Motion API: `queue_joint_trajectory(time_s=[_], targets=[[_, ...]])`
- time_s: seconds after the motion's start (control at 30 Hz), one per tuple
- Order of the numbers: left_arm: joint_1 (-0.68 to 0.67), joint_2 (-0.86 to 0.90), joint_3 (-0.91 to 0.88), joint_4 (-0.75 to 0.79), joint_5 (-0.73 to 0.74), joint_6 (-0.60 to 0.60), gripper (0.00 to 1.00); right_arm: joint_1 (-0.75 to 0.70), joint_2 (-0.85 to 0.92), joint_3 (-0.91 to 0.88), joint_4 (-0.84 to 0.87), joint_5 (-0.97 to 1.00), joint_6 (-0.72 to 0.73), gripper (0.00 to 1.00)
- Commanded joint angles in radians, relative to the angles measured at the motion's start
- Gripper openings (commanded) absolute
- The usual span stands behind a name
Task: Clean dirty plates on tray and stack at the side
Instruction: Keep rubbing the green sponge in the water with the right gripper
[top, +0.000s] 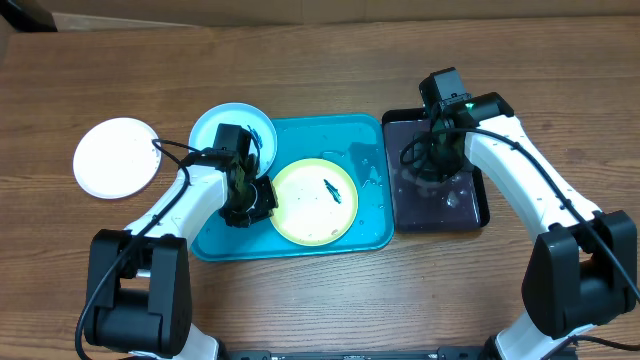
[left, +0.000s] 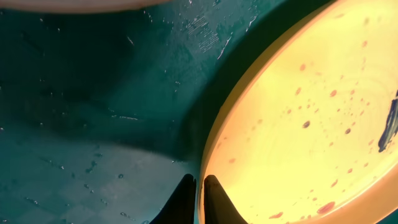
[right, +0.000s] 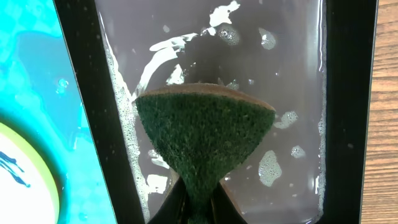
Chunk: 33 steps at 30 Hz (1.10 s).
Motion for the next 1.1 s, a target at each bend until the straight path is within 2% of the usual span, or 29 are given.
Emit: queue_joint_trajectory(time_s=[0.0, 0.1, 0.33, 0.57, 0.67, 1.07], targets=[[0.004, 0.011, 0.021, -0.01, 0.014, 0.016, 0.15, 0.002, -0.014, 0.028, 0.002, 0.005, -0.006, 0.05], [0.004, 0.011, 0.013, -0.011, 0.008, 0.015, 0.16, 0.002, -0.014, 0.026, 0.002, 0.005, -0.006, 0.05], [0.004, 0.011, 0.0, -0.005, -0.013, 0.015, 0.04, 0.002, -0.014, 0.02, 0.003, 0.005, -0.006, 0.04], [0.001, 0.011, 0.0, -0.012, -0.006, 0.015, 0.04, 0.002, -0.014, 0.012, -0.005, -0.006, -0.006, 0.04], [-0.012, 0.011, -0.001, -0.013, -0.007, 0.015, 0.09, 0.002, -0.014, -0.003, 0.003, -0.006, -0.006, 0.04], [-0.044, 0.011, -0.002, -0.01, -0.034, 0.015, 0.1, 0.002, -0.014, -0.006, -0.001, -0.006, -0.007, 0.04]])
